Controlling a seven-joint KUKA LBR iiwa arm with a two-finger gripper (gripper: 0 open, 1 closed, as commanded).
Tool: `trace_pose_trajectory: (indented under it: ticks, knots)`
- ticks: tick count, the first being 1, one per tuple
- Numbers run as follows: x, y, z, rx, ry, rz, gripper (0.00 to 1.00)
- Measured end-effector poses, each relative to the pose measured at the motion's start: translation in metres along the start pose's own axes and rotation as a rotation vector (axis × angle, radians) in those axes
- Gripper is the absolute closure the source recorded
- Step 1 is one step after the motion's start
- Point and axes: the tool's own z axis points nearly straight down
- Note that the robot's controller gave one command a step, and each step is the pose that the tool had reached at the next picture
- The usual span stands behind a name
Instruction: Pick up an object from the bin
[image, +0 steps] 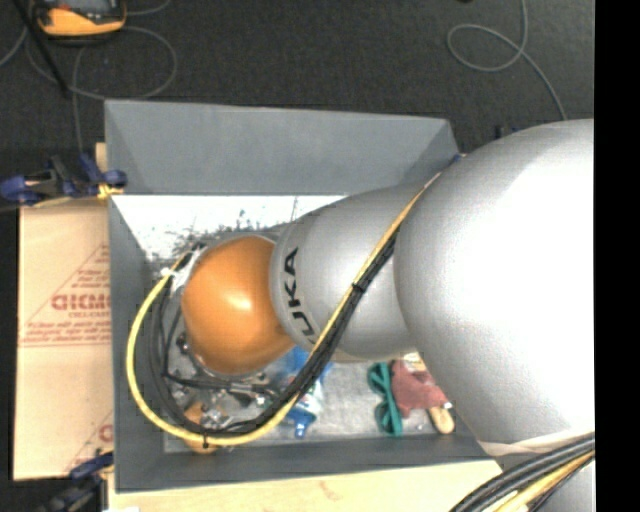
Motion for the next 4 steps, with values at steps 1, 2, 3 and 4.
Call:
trace_pose_trajectory:
  ticks: [1,2,3,4]
  knots:
    - [0.000,0.000,0.000,0.000,0.000,0.002,1.00]
    - [0.003,-0.001,-0.002,-0.002,-0.010,0.002,1.00]
    - [0.010,0.005,-0.025,-0.004,-0.015,0.025,1.00]
    - [-0.003,-0.009,-0.086,-0.001,-0.015,-0.015,1.00]
